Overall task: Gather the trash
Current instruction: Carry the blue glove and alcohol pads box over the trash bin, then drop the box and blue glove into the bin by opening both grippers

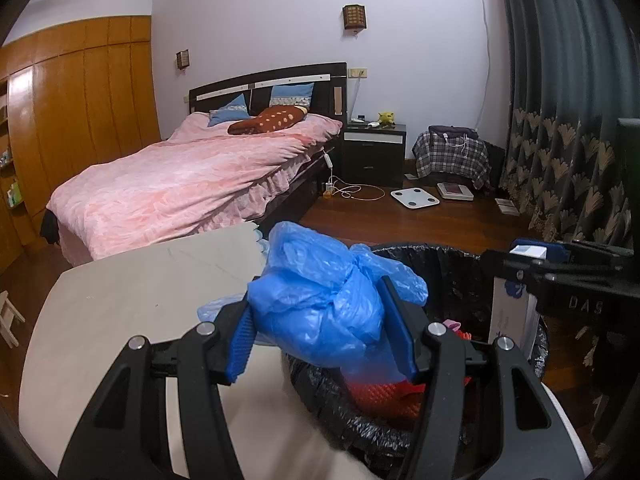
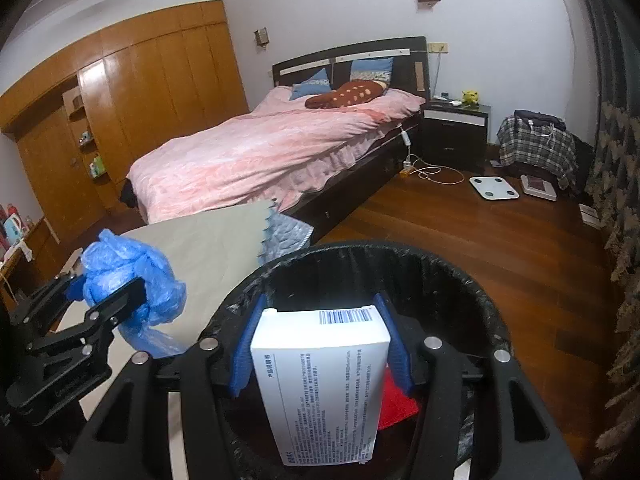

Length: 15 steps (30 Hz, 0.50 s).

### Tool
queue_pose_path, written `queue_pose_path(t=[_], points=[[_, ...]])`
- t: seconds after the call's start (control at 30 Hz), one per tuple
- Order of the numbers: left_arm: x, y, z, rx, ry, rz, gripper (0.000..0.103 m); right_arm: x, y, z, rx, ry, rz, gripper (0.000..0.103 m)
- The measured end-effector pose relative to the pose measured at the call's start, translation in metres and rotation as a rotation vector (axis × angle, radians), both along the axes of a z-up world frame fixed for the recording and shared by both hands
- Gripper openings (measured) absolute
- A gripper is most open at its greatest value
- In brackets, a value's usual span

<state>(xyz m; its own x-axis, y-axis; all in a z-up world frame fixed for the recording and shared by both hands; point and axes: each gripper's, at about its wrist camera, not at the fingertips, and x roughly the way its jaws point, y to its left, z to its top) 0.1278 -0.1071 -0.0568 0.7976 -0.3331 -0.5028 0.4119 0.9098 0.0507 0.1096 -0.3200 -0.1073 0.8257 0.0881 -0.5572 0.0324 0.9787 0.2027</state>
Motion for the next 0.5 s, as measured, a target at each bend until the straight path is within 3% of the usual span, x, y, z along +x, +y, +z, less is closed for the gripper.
queue_pose_path(t=[0.5], points=[[0.019, -0.029, -0.009, -0.002, 0.003, -0.043, 0.055, 0.016, -0.026, 0.002, 0.000, -0.018, -0.038, 0.054]])
